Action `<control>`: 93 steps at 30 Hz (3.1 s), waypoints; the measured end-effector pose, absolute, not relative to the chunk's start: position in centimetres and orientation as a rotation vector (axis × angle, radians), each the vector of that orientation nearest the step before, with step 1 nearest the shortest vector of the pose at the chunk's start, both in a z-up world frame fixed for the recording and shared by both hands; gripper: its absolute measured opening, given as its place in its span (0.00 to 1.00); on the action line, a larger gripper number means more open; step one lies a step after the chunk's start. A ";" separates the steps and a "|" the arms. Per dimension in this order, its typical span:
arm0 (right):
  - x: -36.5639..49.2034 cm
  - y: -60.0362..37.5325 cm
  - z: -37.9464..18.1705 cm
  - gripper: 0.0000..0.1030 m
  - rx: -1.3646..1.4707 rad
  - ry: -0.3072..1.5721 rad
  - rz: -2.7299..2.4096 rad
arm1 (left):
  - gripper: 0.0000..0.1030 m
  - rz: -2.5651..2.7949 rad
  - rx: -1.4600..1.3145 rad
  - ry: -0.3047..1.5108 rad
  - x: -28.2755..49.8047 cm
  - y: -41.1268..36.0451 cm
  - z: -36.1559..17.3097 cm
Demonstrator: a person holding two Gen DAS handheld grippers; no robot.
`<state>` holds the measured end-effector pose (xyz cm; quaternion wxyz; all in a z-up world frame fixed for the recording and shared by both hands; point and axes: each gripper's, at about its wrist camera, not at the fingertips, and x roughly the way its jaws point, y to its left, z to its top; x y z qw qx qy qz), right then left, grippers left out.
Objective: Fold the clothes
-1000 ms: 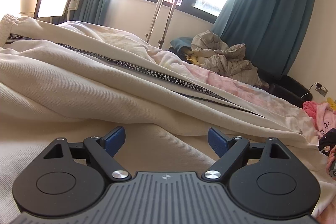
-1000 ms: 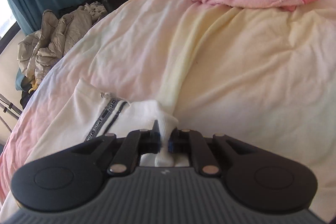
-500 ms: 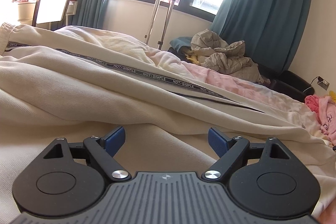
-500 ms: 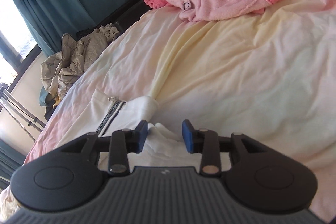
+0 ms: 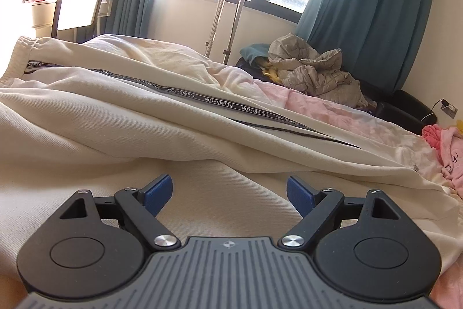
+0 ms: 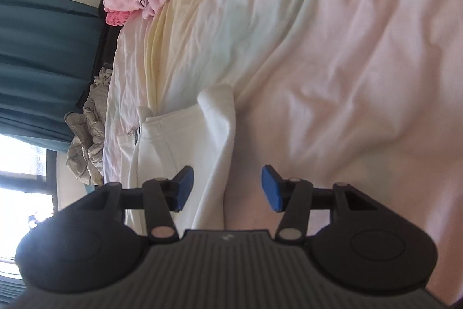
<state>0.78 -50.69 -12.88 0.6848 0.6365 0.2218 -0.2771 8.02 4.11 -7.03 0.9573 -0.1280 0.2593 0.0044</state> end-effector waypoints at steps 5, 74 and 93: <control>2.8 -51.3 -13.7 0.53 1.374 0.530 -0.589 | 0.87 0.026 -0.216 0.519 6.1 4.2 -5.7; 7.4 -54.5 -13.5 0.44 0.881 0.615 -0.593 | 0.91 0.413 -0.602 0.549 2.1 18.5 -1.2; 6.2 -52.3 -11.9 0.59 0.820 0.682 -0.630 | 0.91 0.424 -0.673 0.553 1.9 19.3 -2.1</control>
